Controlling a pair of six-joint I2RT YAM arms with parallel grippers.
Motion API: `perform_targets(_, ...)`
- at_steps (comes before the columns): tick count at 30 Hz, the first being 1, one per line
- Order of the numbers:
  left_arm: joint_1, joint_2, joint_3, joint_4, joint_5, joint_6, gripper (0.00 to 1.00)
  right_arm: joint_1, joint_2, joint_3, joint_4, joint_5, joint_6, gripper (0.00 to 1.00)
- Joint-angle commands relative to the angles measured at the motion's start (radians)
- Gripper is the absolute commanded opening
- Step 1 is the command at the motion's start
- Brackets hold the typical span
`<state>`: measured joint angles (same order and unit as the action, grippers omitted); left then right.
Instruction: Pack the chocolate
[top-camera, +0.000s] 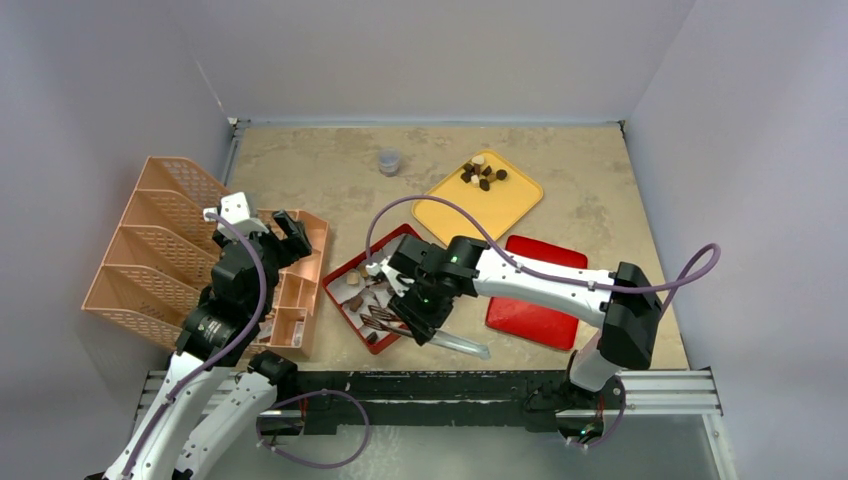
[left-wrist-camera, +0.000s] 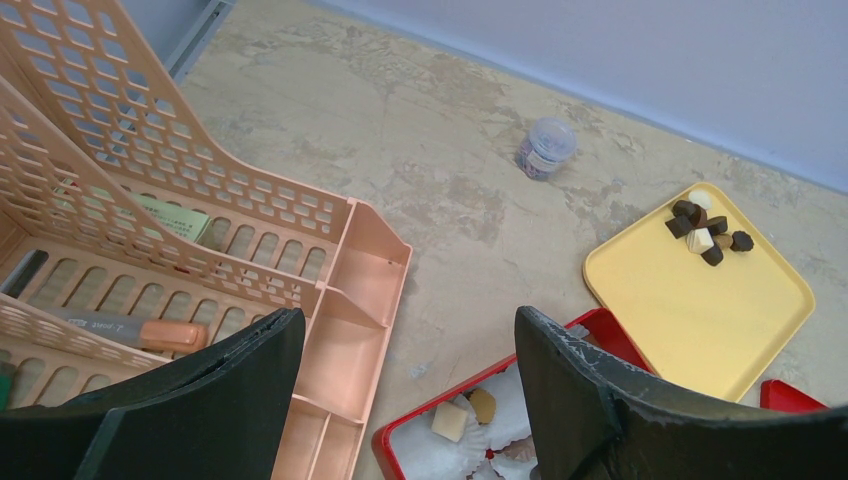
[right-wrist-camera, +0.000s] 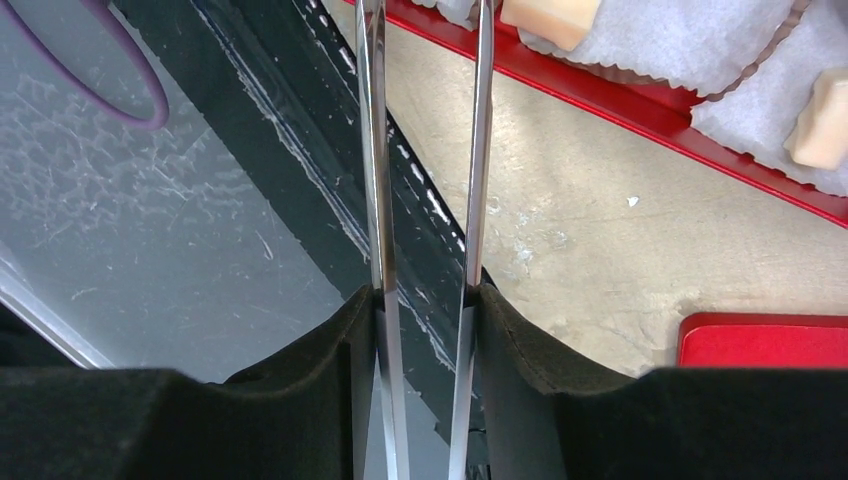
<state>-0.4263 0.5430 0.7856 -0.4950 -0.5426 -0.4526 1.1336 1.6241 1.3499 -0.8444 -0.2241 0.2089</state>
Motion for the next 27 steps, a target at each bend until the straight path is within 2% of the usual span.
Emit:
perform_targets(1,0.004,0.000,0.008,0.034,0.003,-0.002,0.76,0.006,-0.042,0.069,-0.021,0.030,0.004,0.39)
perform_targets(5,0.004,-0.001,0.009,0.034,0.005,-0.001,0.76,0.005,-0.070,0.081,-0.029,0.045,0.039,0.36)
perform_targets(14,0.004,-0.003,0.009,0.032,0.005,-0.003,0.76,-0.052,-0.102,0.104,-0.006,0.215,0.061,0.35)
perform_targets(23,0.004,-0.008,0.008,0.032,0.007,-0.003,0.76,-0.308,-0.197,0.053,0.102,0.398,0.070,0.34)
perform_targets(27,0.004,-0.008,0.007,0.032,0.009,-0.003,0.76,-0.458,-0.209,0.039,0.170,0.418,0.046,0.33)
